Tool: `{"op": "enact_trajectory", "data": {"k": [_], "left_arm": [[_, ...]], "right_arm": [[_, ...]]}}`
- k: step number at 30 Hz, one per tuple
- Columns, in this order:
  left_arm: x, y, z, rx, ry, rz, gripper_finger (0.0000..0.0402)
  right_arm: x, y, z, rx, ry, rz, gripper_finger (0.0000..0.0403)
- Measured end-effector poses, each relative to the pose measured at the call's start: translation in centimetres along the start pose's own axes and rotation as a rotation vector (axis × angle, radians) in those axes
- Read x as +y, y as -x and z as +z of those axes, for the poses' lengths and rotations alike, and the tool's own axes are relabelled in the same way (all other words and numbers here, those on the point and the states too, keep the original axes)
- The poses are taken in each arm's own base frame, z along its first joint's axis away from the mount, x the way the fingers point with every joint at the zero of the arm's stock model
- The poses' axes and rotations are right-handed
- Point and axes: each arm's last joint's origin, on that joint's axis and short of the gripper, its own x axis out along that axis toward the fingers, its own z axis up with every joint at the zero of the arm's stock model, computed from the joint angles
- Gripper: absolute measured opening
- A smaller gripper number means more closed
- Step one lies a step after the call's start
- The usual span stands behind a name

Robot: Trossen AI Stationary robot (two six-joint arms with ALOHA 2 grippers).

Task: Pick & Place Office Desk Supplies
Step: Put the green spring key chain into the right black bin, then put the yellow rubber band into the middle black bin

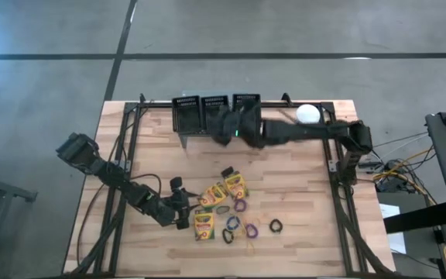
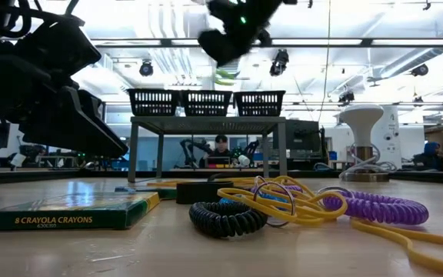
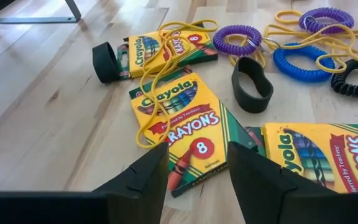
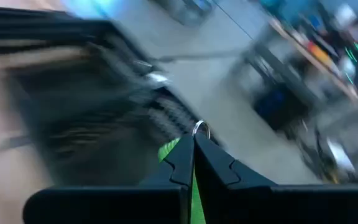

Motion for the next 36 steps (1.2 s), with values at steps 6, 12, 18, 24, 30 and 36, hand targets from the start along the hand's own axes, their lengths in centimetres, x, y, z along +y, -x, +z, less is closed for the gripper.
{"op": "enact_trajectory", "data": {"k": [6, 12, 18, 24, 30, 36], "left_arm": [[0.0, 0.0, 0.0, 0.002, -0.002, 0.001, 0.0168], [0.0, 0.0, 0.0, 0.003, -0.003, 0.002, 0.0168], [0.0, 0.0, -0.1, 0.007, 0.01, 0.0, 0.0168], [0.1, 0.0, -0.2, 0.018, 0.013, -0.005, 0.0168], [0.1, 0.0, -0.2, 0.023, 0.009, -0.006, 0.0168], [0.1, 0.0, -0.2, 0.023, 0.01, -0.005, 0.0168]], "right_arm": [[-3.5, -2.0, -1.8, 0.158, -0.1, -0.044, 0.0008], [-4.0, -2.5, -2.9, 0.262, -0.142, 0.017, 0.0008], [-4.1, -2.2, -3.0, 0.271, -0.156, 0.018, 0.0015], [-4.9, -1.3, -2.6, 0.27, -0.181, 0.014, 0.0073], [-6.6, 3.1, -0.5, 0.155, -0.186, 0.031, 0.0128], [-4.1, 10.9, 0.4, 0.012, -0.151, 0.176, 0.0135]]}}
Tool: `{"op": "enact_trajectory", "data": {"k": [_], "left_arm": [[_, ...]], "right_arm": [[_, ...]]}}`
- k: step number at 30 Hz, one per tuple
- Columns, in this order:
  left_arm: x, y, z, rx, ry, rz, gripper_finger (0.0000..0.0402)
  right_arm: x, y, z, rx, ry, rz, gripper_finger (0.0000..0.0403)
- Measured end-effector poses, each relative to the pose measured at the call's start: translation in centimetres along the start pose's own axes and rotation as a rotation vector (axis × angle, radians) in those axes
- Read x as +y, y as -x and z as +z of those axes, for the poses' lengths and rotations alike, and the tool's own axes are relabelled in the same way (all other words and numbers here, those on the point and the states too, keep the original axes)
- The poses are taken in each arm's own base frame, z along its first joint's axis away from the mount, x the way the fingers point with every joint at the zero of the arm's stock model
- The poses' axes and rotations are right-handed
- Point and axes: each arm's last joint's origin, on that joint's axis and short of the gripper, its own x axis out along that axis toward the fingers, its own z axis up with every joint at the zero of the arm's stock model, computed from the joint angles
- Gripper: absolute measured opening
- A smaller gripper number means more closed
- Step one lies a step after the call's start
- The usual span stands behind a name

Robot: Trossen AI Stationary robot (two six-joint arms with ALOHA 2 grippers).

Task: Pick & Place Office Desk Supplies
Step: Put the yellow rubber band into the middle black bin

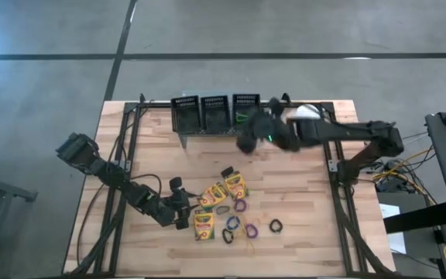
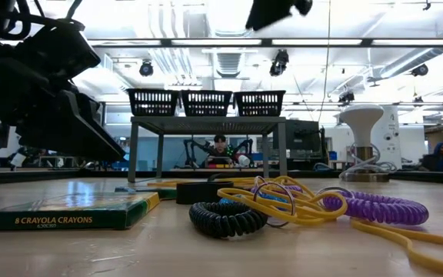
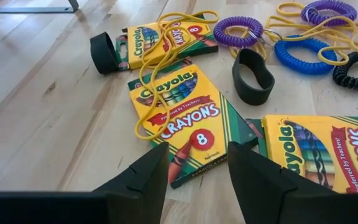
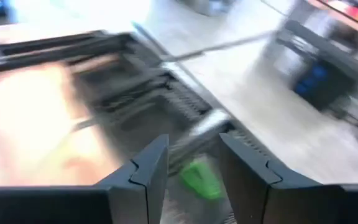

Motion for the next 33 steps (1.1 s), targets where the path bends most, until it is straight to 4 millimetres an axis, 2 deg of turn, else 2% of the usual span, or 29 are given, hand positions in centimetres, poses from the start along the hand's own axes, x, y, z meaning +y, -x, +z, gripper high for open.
{"op": "enact_trajectory", "data": {"k": [4, 9, 14, 18, 22, 25, 29, 31, 33], "left_arm": [[0.0, 0.0, 0.0, 0.0, 0.0, 0.0, 0.0168], [0.0, 0.0, 0.0, 0.001, -0.001, 0.0, 0.0168], [0.0, 0.0, 0.0, 0.004, -0.004, 0.002, 0.0168], [0.0, 0.0, 0.0, 0.004, -0.004, 0.002, 0.0168], [0.0, 0.0, 0.0, 0.004, -0.004, 0.002, 0.0168], [0.0, 0.0, 0.0, 0.004, -0.003, 0.002, 0.0168], [0.0, 0.0, 0.0, 0.005, -0.004, 0.002, 0.0168], [0.0, 0.0, 0.0, 0.005, -0.004, 0.002, 0.0168], [0.0, 0.0, 0.0, 0.005, -0.004, 0.002, 0.0168]], "right_arm": [[4.4, 3.5, -2.7, -0.011, 0.07, 0.123, 0.0128], [9.4, 6.5, -8.4, 0.012, 0.161, 0.197, 0.0118], [12.6, 9.3, -15.0, 0.078, 0.132, 0.285, 0.011], [14.3, 10.2, -20.1, 0.116, 0.092, 0.317, 0.0105], [14.9, 8.5, -24.1, 0.116, 0.062, 0.265, 0.0103], [14.8, 6.2, -25.0, 0.095, -0.004, 0.201, 0.0113], [14.8, 3.0, -24.5, 0.077, -0.013, 0.167, 0.0139], [15.1, 1.7, -23.3, 0.052, -0.008, 0.216, 0.0156], [15.7, 0.2, -21.9, 0.032, -0.009, 0.336, 0.0172]]}}
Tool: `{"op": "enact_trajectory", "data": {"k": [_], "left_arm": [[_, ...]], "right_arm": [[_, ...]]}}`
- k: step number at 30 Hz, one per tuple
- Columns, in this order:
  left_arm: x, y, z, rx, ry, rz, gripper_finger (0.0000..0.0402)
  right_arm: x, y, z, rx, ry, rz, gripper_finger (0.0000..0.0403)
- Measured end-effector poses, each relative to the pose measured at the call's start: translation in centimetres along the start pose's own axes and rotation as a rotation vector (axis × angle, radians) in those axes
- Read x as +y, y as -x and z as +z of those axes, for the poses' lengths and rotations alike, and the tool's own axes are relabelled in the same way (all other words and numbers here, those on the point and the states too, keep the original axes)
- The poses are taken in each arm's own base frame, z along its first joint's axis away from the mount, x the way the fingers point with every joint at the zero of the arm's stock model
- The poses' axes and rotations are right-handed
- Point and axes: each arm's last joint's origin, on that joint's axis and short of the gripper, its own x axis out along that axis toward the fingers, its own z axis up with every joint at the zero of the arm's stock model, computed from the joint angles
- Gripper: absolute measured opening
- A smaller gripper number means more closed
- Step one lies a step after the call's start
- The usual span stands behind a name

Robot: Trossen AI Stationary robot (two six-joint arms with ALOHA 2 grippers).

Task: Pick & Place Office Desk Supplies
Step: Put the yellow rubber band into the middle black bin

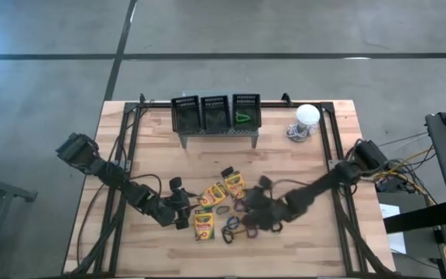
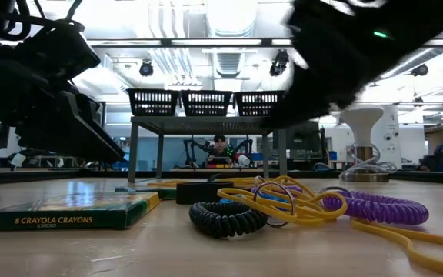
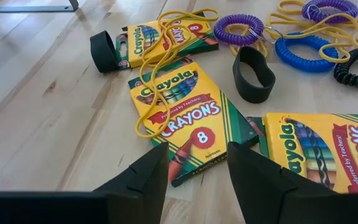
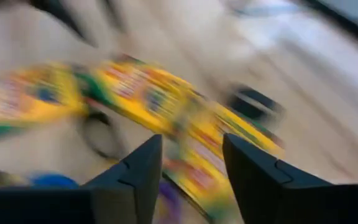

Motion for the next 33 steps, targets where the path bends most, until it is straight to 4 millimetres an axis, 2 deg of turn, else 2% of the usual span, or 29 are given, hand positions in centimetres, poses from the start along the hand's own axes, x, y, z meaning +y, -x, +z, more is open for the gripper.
{"op": "enact_trajectory", "data": {"k": [3, 5, 11, 14, 17, 20, 26, 30, 33], "left_arm": [[0.0, 0.0, 0.0, 0.0, 0.0, 0.0, 0.0168], [0.0, 0.0, 0.0, -0.002, 0.002, -0.001, 0.0168], [0.0, 0.0, 0.0, 0.002, -0.002, 0.001, 0.0168], [0.0, 0.0, -0.1, 0.006, -0.005, 0.003, 0.0168], [0.1, 0.0, -0.1, 0.011, -0.009, 0.006, 0.0168], [0.1, 0.0, -0.1, 0.014, -0.012, 0.007, 0.0168], [0.1, 0.0, -0.2, 0.019, -0.019, 0.01, 0.0168], [0.1, 0.0, -0.2, 0.018, -0.017, 0.01, 0.0168], [0.1, 0.0, -0.2, 0.017, -0.01, 0.01, 0.0168]], "right_arm": [[-0.3, -2.4, 1.6, -0.025, 0.048, 0.208, 0.0195], [-0.7, -3.9, 2.4, -0.04, 0.065, 0.277, 0.0205], [-2.7, -7.9, 2.3, 0.096, 0.105, 0.171, 0.0209], [-2.9, -9.8, 2.1, 0.207, 0.125, 0.19, 0.0202], [-2.4, -11.0, 2.5, 0.253, 0.133, 0.081, 0.018], [-1.7, -11.4, 3.2, 0.304, 0.175, 0.011, 0.014], [-0.9, -11.1, 4.7, 0.383, 0.245, -0.006, 0.0023], [-0.9, -9.9, 6.5, 0.329, 0.251, -0.01, 0.0011], [-0.8, -8.4, 7.6, 0.194, 0.229, -0.079, 0.0009]]}}
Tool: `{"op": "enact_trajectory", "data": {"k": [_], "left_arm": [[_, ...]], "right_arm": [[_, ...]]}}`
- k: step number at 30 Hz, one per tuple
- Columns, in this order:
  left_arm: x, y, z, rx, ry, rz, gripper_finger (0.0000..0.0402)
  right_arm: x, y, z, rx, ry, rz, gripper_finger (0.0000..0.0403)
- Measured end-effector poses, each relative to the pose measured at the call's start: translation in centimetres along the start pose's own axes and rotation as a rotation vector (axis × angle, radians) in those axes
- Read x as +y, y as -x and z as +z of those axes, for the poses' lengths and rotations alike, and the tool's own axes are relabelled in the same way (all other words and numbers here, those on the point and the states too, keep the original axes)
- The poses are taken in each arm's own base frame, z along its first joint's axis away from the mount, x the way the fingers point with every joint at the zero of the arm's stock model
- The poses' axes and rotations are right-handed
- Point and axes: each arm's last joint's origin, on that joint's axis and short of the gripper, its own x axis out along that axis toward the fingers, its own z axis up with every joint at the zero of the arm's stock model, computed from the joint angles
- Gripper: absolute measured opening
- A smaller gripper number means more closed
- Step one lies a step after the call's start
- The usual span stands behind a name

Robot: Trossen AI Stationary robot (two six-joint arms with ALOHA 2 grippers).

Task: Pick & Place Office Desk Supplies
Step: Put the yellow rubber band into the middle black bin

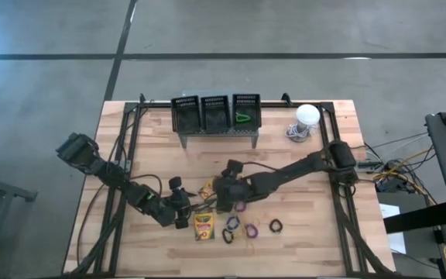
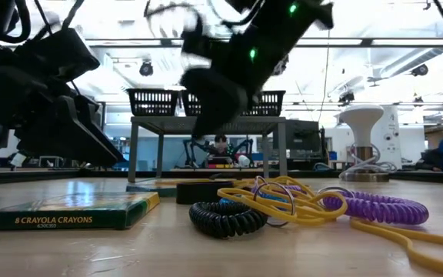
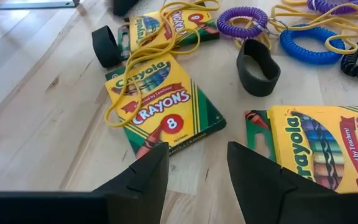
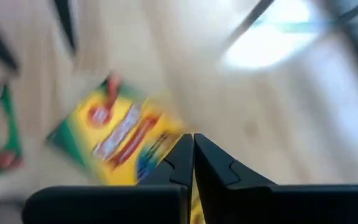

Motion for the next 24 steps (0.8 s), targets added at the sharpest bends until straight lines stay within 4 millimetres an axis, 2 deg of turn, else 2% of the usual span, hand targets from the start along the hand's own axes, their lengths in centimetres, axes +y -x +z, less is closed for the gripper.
{"op": "enact_trajectory", "data": {"k": [2, 7, 11, 14, 17, 20, 24], "left_arm": [[0.0, 0.0, 0.0, -0.003, 0.002, -0.002, 0.0168], [-0.2, 0.0, 0.5, -0.046, -0.011, -0.014, 0.0168], [-0.8, 0.0, 2.0, -0.117, -0.061, -0.053, 0.0168], [-0.9, -0.6, 4.1, -0.118, -0.106, -0.089, 0.0168], [-0.2, -1.6, 6.4, -0.073, -0.116, -0.105, 0.0168], [1.3, -2.7, 8.2, -0.013, -0.112, -0.056, 0.0168], [3.7, -3.8, 8.9, 0.028, -0.07, 0.021, 0.0168]], "right_arm": [[0.4, 0.5, -0.7, -0.097, -0.034, -0.041, 0.0008], [1.7, 1.7, -3.7, -0.224, -0.055, 0.043, 0.0008], [1.5, 3.0, -6.1, -0.234, -0.11, 0.005, 0.0008], [1.6, 4.8, -7.9, -0.246, -0.135, -0.005, 0.0008], [1.5, 6.9, -9.8, -0.255, -0.128, 0.026, 0.0008], [0.9, 8.0, -12.3, -0.234, -0.119, 0.045, 0.0008], [-0.2, 8.2, -15.7, -0.214, -0.161, 0.038, 0.0008]]}}
